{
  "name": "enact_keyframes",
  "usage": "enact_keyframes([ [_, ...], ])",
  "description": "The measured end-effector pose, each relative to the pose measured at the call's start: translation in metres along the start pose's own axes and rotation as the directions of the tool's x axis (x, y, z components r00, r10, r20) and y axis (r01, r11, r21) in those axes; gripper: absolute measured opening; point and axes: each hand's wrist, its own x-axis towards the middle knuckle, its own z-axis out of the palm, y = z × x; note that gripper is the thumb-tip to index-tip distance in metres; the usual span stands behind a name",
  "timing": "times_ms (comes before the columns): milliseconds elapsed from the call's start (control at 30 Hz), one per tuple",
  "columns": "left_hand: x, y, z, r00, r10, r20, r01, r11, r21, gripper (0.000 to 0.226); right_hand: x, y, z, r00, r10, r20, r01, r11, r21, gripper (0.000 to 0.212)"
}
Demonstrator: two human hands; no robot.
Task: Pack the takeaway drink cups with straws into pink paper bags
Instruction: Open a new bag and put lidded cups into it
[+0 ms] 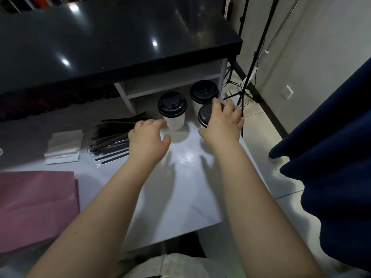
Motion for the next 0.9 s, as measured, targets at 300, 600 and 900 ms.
enact_keyframes([
  [300, 0.001, 0.002, -0.007, 0.997, 0.014, -0.077, -0.018, 0.999, -0.049, 0.041, 0.003, -0.002, 0.020, 0.992, -0.083, -0.093, 0.092, 0.992, 0.092, 0.076],
  [600, -0.008, -0.022, -0.053, 0.986, -0.094, -0.138, 0.086, 0.995, -0.057, 0.060, -0.052, -0.063, 0.001, 0.865, -0.456, -0.212, 0.495, 0.846, 0.199, 0.069],
  [900, -0.063, -0.091, -0.155, 0.942, -0.263, -0.209, 0.226, 0.956, -0.186, 0.062, -0.096, -0.153, -0.009, 0.659, -0.726, -0.194, 0.752, 0.634, 0.181, 0.061],
])
